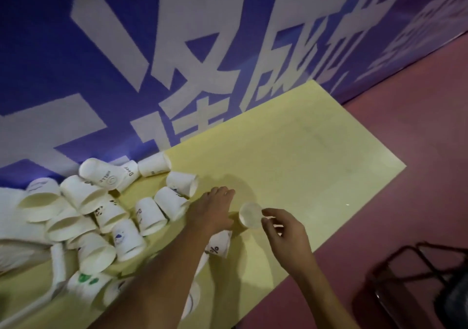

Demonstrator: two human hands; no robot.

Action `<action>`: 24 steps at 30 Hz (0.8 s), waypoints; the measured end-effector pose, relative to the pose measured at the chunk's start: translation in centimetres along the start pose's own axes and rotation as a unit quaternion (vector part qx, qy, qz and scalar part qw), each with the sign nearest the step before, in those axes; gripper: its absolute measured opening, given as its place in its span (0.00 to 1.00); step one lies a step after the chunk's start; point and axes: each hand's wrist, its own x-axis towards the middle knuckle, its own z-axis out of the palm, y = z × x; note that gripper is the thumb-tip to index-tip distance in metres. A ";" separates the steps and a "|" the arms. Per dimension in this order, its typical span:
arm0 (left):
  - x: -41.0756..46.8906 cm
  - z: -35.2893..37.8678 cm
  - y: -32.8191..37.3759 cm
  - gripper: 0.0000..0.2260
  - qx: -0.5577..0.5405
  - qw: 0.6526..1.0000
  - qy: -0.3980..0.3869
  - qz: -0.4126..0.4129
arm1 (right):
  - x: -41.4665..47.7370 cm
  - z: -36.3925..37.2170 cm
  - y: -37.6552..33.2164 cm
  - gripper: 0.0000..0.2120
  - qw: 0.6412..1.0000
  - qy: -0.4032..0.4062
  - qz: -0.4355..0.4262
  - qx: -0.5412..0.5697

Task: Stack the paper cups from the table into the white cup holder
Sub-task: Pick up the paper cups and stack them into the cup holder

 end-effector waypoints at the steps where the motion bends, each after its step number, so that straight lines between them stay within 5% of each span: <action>1: 0.8 0.5 0.1 0.35 0.022 1.000 -0.015 -0.006 | 0.5 -0.6 0.7 0.10 1.000 -0.004 0.002 -0.001; 7: 2.0 0.6 -0.5 0.27 0.057 0.997 -0.031 -0.049 | 2.5 -2.0 4.0 0.19 0.999 -0.039 0.019 0.000; 10: 0.5 -1.8 -0.8 0.35 -0.080 0.993 0.029 -0.083 | 3.5 -1.6 4.6 0.35 0.996 -0.090 0.009 -0.027; 14: -3.6 -4.2 -0.7 0.35 -0.288 0.930 0.175 -0.147 | 5.0 0.2 4.9 0.47 0.980 -0.171 -0.020 -0.100; 24: -12.1 -2.3 -4.1 0.27 -0.396 0.859 0.277 -0.170 | 4.6 1.7 5.1 0.34 0.986 -0.099 -0.042 -0.127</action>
